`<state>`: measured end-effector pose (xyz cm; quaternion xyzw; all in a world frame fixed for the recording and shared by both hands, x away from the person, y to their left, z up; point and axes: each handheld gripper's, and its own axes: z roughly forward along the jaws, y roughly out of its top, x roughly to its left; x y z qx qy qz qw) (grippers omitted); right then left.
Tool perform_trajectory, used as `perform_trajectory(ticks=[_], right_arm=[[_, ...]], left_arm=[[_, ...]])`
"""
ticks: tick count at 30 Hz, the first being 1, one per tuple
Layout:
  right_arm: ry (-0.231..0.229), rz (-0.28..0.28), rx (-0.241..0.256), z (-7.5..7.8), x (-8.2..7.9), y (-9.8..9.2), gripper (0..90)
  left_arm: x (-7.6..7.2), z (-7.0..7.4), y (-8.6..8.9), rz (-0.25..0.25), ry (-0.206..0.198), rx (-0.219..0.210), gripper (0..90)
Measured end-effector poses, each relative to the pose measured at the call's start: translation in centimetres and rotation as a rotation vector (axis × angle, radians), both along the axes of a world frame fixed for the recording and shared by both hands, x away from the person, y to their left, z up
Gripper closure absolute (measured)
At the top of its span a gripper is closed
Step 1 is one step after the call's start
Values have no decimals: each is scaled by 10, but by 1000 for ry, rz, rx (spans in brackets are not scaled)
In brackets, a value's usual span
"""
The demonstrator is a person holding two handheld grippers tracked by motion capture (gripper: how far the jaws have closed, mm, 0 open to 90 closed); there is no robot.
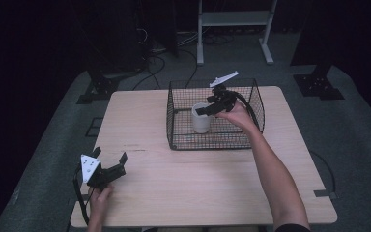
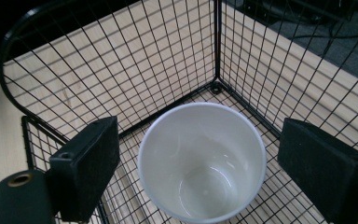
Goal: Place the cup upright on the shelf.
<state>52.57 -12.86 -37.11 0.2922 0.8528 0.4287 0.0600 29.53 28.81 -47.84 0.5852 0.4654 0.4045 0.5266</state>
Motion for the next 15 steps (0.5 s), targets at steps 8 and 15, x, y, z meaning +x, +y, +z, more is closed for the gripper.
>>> perform_trajectory(ticks=[8, 15], right_arm=[[-6, 3, 42, 8, -11, -9, 120], [-1, 0, 49, 8, -21, -16, 120]], left_arm=[[0, 0, -1, -4, 0, 8, 0], [-1, 0, -1, -5, 2, 12, 0]])
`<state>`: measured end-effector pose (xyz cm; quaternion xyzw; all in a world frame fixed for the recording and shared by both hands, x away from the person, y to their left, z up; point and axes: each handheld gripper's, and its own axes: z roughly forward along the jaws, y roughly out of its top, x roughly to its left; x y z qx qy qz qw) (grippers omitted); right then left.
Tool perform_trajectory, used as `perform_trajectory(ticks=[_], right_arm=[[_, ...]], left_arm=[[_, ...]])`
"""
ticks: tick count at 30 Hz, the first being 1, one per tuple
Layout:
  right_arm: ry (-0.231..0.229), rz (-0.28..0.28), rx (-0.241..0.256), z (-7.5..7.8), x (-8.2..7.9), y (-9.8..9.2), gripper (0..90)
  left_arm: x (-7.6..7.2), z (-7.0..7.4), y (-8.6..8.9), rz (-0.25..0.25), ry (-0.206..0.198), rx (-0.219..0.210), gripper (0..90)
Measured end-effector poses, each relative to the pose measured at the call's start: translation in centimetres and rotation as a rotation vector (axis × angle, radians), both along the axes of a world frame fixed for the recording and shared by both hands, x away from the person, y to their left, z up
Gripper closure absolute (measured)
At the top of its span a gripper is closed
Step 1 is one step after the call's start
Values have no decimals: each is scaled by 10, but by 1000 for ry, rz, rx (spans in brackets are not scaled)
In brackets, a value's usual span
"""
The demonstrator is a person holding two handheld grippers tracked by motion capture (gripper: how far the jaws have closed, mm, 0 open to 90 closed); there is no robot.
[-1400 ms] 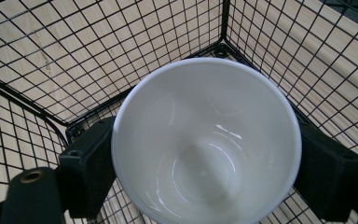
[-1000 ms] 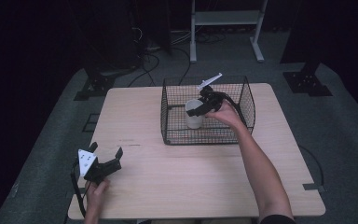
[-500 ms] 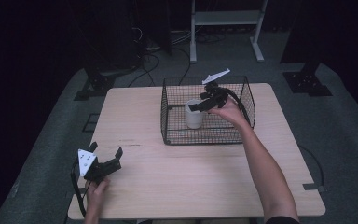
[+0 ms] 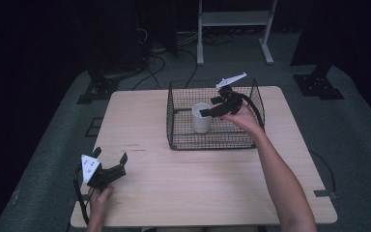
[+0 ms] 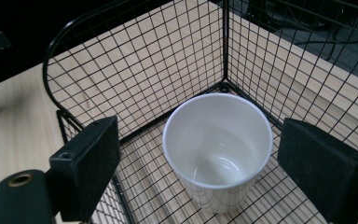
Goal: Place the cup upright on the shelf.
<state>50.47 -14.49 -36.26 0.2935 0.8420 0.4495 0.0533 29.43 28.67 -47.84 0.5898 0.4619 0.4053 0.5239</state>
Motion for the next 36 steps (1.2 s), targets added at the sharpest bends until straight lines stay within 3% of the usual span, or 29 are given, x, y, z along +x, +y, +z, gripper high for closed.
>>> perform_trajectory(ticks=[11, 36], right_arm=[[-26, 21, 26, 10, -16, -11, 123], [-47, 83, 39, 13, -53, -23, 123]], left_arm=[[0, 0, 0, 2, 1, -3, 0], [0, 0, 0, 2, 0, -3, 0]])
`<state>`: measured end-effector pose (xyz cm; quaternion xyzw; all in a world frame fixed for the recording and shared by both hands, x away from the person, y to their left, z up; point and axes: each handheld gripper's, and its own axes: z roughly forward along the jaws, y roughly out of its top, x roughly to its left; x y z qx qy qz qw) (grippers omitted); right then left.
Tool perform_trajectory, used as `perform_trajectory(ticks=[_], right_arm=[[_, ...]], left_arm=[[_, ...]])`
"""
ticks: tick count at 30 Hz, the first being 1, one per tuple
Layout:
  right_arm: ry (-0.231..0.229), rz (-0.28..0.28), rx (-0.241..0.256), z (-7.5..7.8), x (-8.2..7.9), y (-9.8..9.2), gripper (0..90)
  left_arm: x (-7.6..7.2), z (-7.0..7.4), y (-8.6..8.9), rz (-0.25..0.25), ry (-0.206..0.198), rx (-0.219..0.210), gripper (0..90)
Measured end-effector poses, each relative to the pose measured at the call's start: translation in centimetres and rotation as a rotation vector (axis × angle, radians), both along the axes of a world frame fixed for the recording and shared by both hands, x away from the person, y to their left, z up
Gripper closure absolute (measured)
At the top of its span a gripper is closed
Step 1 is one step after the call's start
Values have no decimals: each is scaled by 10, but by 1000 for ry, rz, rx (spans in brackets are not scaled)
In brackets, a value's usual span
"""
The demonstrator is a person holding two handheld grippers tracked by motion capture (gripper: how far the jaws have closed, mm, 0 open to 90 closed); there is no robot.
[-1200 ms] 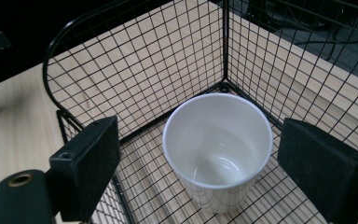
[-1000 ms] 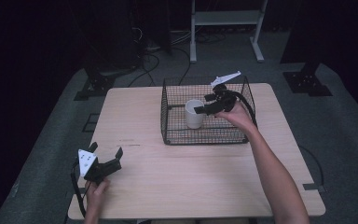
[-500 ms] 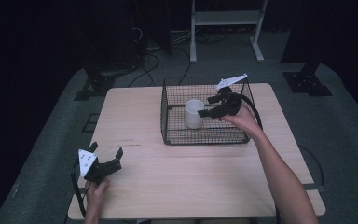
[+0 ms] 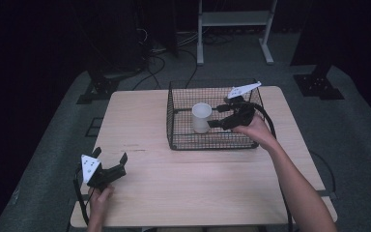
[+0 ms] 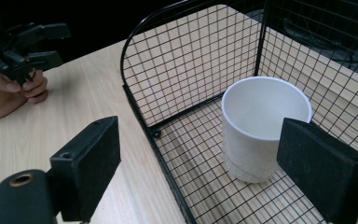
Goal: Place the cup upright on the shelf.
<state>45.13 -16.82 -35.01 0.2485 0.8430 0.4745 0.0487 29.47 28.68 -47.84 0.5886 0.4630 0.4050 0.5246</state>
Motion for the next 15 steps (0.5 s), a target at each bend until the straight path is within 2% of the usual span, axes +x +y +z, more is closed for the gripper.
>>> perform_trajectory(ticks=[3, 13, 15], right_arm=[[9, 12, -3, -2, -4, -1, 123], [-6, 42, 27, -5, -22, -6, 124], [-9, 50, 20, -5, -27, -7, 125]], left_arm=[[0, 0, 0, 0, 0, -1, 0], [0, 0, 0, -2, -1, 2, 0], [0, 0, 0, -1, -1, 2, 0]])
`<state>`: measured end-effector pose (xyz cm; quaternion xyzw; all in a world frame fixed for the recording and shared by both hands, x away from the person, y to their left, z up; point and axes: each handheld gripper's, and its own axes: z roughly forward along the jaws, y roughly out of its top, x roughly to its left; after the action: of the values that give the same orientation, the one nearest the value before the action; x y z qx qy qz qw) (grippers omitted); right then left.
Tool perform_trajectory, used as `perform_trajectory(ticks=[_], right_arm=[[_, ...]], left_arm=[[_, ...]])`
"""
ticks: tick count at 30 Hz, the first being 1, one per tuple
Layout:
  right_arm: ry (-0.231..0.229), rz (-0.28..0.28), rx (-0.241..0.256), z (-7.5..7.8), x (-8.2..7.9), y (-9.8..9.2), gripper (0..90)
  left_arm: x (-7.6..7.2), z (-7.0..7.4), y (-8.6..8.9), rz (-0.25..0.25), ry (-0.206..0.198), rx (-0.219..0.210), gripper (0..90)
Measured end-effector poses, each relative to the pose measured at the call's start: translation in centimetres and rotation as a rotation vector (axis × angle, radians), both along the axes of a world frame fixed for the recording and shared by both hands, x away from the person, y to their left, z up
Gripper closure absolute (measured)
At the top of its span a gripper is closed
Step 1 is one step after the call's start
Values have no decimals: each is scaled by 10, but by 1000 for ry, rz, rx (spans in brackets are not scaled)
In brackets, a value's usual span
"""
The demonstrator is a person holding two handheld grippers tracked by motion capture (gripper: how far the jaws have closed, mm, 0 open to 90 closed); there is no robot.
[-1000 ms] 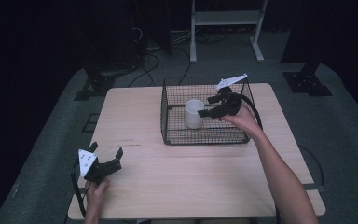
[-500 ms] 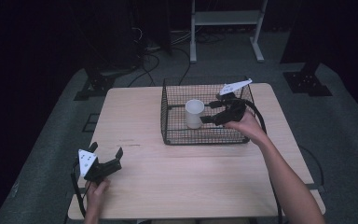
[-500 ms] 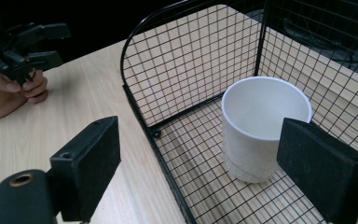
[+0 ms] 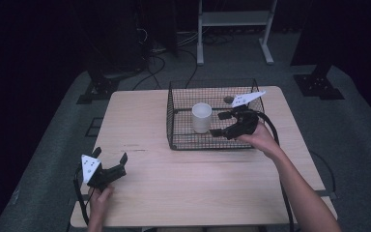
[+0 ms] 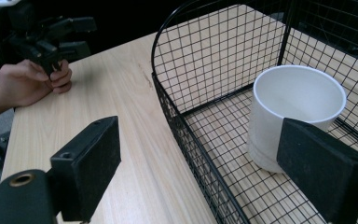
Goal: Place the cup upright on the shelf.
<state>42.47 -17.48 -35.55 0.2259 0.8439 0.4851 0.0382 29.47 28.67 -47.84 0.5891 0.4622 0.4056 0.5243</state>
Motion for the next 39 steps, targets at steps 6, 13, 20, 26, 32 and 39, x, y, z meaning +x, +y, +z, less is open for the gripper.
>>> perform_trajectory(ticks=[6, 13, 20, 26, 32, 39], right_arm=[[2, 9, 4, -1, -8, -4, 124], [8, 12, 7, -10, -17, -9, 124], [15, 19, 26, -17, -29, -18, 125], [16, 24, 23, -24, -41, -25, 125], [34, 26, 24, -36, -49, -31, 125], [41, 25, 36, -43, -58, -36, 125]], left_arm=[[0, 0, 0, 0, 0, 1, 0], [0, 0, 0, -1, 0, 2, 0], [0, 0, 0, 2, 2, -2, 0], [0, 0, 0, 1, 2, 6, 0], [0, 0, 0, 1, 1, 7, 0], [0, 0, 0, 2, 2, 8, 0]])
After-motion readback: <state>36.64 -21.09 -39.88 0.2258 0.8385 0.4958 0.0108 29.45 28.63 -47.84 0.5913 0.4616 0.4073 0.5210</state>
